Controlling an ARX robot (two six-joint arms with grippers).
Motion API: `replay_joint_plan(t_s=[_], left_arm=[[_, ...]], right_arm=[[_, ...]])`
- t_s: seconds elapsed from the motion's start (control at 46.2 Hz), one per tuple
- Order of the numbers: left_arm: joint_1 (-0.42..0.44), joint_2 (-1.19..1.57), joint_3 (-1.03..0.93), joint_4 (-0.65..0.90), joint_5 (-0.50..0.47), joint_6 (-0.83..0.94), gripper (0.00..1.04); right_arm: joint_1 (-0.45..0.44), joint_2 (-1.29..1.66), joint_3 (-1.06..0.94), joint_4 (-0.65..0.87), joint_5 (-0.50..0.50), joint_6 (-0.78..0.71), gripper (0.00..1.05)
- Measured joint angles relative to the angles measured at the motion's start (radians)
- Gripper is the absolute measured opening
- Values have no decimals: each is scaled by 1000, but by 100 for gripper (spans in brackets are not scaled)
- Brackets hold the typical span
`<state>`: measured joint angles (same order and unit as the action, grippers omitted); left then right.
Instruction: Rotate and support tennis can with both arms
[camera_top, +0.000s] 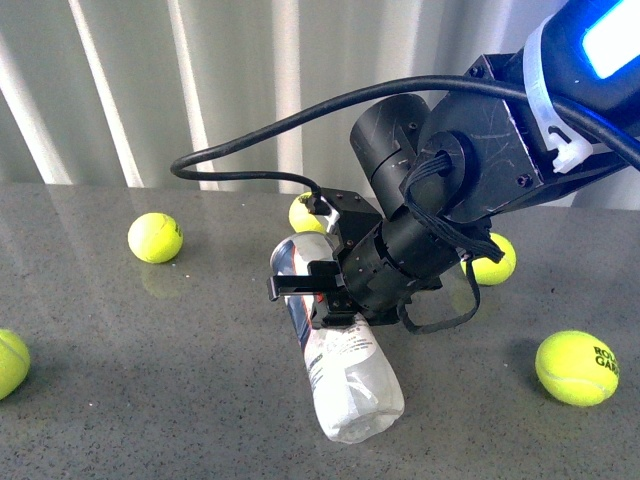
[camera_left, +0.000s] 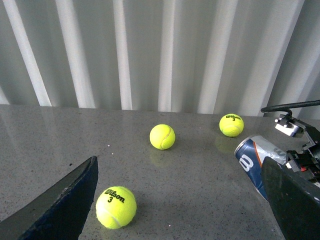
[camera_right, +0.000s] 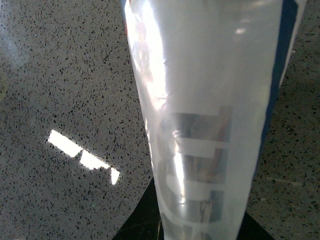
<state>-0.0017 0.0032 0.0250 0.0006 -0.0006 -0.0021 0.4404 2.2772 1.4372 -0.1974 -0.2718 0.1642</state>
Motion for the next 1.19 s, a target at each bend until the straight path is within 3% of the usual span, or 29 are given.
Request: replay_joint_plan(t_s=[0.173, 0.303, 0.477, 0.693, 0.823, 0.975, 1.192], left_arm=[[0, 0, 0, 0, 0, 0, 98], [0, 0, 0, 0, 0, 0, 98], [0, 0, 0, 0, 0, 0, 98], [0, 0, 0, 0, 0, 0, 98], [0, 0, 0, 0, 0, 0, 98], [0, 0, 0, 0, 0, 0, 98], [0, 0, 0, 0, 0, 0, 98]], right_arm=[[4, -14, 0, -10, 32, -24, 8], [5, -43, -16, -2, 119, -116, 5], [5, -134, -79, 97, 257, -457, 5], [70, -202, -228, 264, 240, -1008, 5], [129, -171, -307, 401, 232, -1250, 5], [150, -108, -305, 488, 210, -1369, 5], [145, -58, -261, 481, 208, -1392, 5]])
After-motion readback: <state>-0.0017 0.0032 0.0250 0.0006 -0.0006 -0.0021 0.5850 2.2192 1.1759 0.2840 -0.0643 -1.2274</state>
